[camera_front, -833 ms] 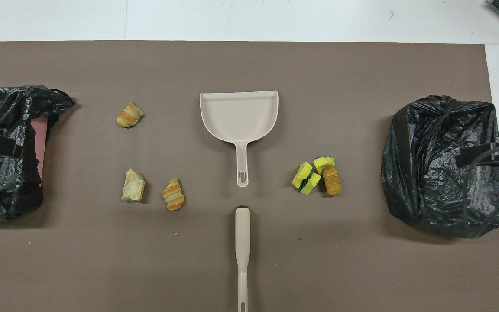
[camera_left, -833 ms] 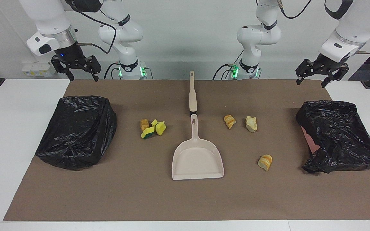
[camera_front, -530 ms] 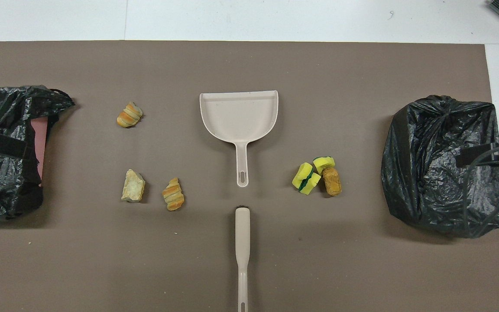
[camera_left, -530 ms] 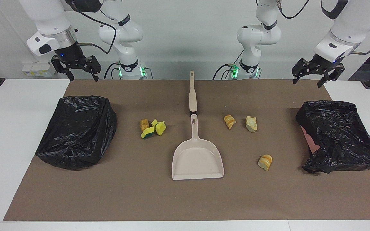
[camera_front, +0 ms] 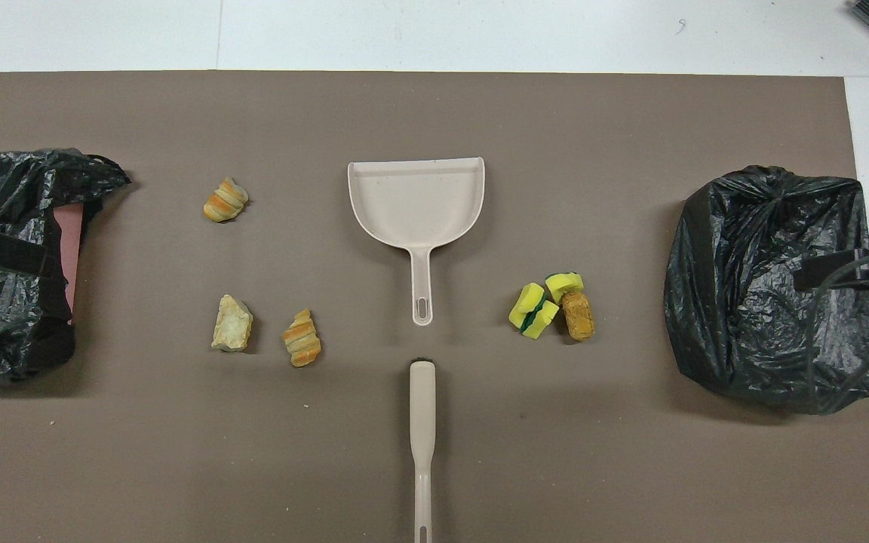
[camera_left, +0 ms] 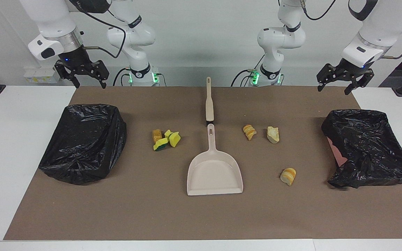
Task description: Sweep and dump trash in bin
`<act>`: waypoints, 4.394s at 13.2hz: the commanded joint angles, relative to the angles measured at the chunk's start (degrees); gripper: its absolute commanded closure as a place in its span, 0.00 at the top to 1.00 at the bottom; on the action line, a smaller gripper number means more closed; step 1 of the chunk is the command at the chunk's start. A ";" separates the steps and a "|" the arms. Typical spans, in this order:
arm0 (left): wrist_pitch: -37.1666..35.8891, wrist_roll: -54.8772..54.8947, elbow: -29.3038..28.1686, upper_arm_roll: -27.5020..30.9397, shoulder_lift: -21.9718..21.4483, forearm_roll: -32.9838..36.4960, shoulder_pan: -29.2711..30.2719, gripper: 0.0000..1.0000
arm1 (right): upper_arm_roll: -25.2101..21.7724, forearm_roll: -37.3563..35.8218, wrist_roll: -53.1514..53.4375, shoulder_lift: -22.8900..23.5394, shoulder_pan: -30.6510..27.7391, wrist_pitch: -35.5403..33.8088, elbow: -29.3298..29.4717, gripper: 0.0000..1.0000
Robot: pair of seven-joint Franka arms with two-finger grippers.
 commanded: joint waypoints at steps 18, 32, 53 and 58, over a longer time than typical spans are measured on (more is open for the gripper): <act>26.63 -39.82 -43.30 -0.39 -15.83 -1.02 -40.47 1.00 | 0.95 3.15 4.17 14.61 16.71 22.44 -5.85 1.00; 40.89 -51.89 -49.38 -0.57 -4.85 -2.61 -57.55 0.90 | 2.44 6.59 16.92 35.64 29.99 31.07 9.72 1.00; 26.30 -50.06 -46.05 0.05 -7.65 4.33 -41.32 0.00 | 3.06 9.58 -5.28 26.33 23.93 20.10 4.89 0.00; 26.30 -36.96 -39.38 0.05 -4.16 7.83 -27.42 0.00 | 3.15 2.20 -29.59 21.75 20.95 19.55 -1.51 0.00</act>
